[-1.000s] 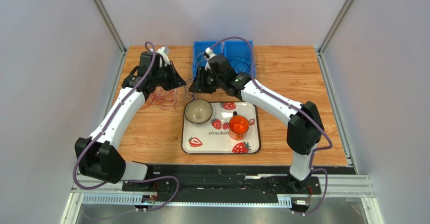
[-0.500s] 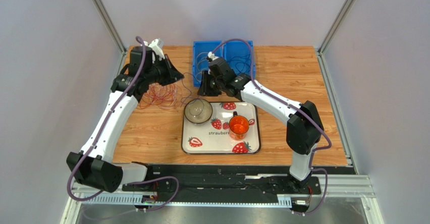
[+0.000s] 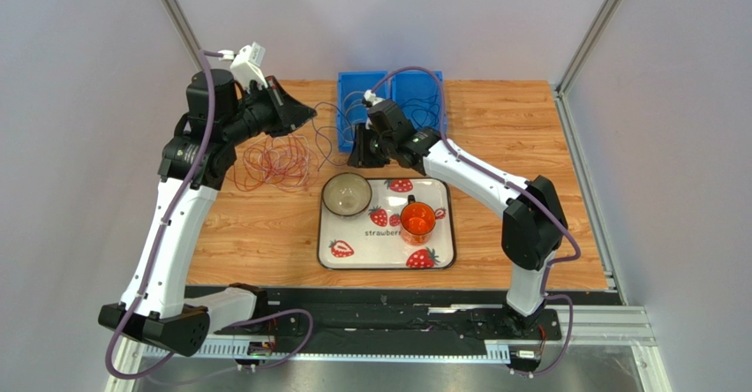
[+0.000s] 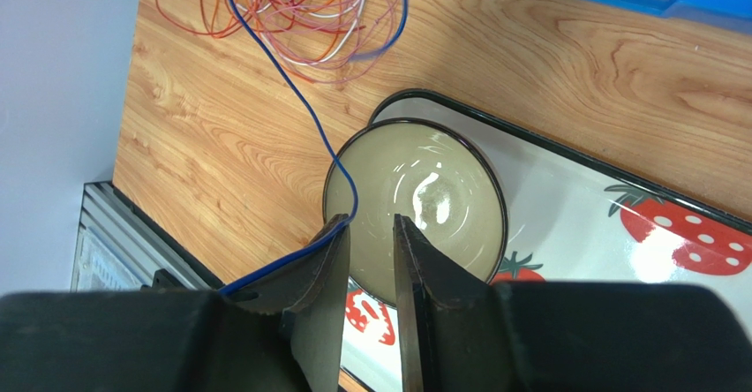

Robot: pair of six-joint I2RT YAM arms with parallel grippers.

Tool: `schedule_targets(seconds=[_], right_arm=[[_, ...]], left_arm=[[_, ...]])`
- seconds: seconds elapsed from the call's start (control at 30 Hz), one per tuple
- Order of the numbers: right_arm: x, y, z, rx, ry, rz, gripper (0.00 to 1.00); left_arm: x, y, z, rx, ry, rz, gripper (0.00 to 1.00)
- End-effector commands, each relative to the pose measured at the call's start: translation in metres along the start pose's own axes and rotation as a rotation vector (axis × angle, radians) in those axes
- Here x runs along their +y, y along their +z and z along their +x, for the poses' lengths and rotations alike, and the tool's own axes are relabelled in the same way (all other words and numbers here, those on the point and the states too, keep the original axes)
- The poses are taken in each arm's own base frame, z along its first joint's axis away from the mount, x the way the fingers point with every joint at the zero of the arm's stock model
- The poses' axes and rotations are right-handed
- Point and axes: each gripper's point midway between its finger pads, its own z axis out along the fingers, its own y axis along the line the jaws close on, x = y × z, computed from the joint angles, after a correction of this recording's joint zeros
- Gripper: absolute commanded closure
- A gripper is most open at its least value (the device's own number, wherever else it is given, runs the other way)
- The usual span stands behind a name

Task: Untangle the cables
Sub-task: Place the cable in the bin.

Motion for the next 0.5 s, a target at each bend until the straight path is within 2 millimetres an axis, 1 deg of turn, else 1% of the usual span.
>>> schedule_targets(seconds=[0.0,0.03,0.07,0.1,0.13,0.17,0.2,0.23,0.27,0.3,0.33,0.4,0.43,0.47], right_arm=[[0.035,-0.037,-0.032,-0.106,-0.075,-0.132,0.68],[0.037,-0.040,-0.033,-0.115,-0.082,-0.141,0.66],[0.041,-0.047,-0.040,-0.146,-0.088,-0.154,0.66],[0.038,-0.047,-0.037,-0.147,-0.090,-0.149,0.64],[0.038,-0.051,-0.039,-0.164,-0.096,-0.153,0.64],[0.041,-0.057,-0.046,-0.206,-0.098,-0.159,0.63],[0.036,-0.057,-0.043,-0.210,-0.097,-0.150,0.63],[0.036,-0.059,-0.044,-0.225,-0.096,-0.152,0.63],[0.037,-0.061,-0.049,-0.257,-0.096,-0.156,0.63],[0.039,-0.069,-0.053,-0.281,-0.099,-0.164,0.63],[0.034,-0.066,-0.048,-0.279,-0.097,-0.159,0.63],[0.038,-0.076,-0.055,-0.332,-0.100,-0.179,0.62],[0.037,-0.076,-0.051,-0.335,-0.101,-0.186,0.62],[0.041,-0.078,-0.052,-0.347,-0.107,-0.209,0.61]], left_arm=[[-0.016,-0.008,-0.008,-0.014,0.004,0.047,1.00],[-0.015,-0.007,-0.006,-0.009,-0.001,0.046,1.00],[-0.015,-0.006,-0.006,-0.011,-0.005,0.050,1.00],[-0.015,-0.005,-0.005,-0.010,-0.008,0.054,1.00],[-0.014,-0.003,-0.004,-0.011,-0.013,0.056,1.00],[-0.014,-0.003,-0.004,-0.011,-0.021,0.055,1.00],[-0.015,-0.003,-0.003,-0.010,-0.024,0.063,1.00],[-0.015,-0.002,-0.003,-0.009,-0.027,0.064,1.00],[-0.015,-0.002,-0.003,-0.010,-0.030,0.065,1.00],[-0.015,-0.002,-0.003,-0.009,-0.033,0.066,1.00],[-0.015,-0.002,-0.003,-0.011,-0.034,0.066,1.00],[-0.015,-0.001,-0.004,-0.010,-0.039,0.064,1.00],[-0.015,-0.001,-0.004,-0.011,-0.041,0.064,1.00],[-0.015,0.000,-0.004,-0.012,-0.044,0.063,1.00]])
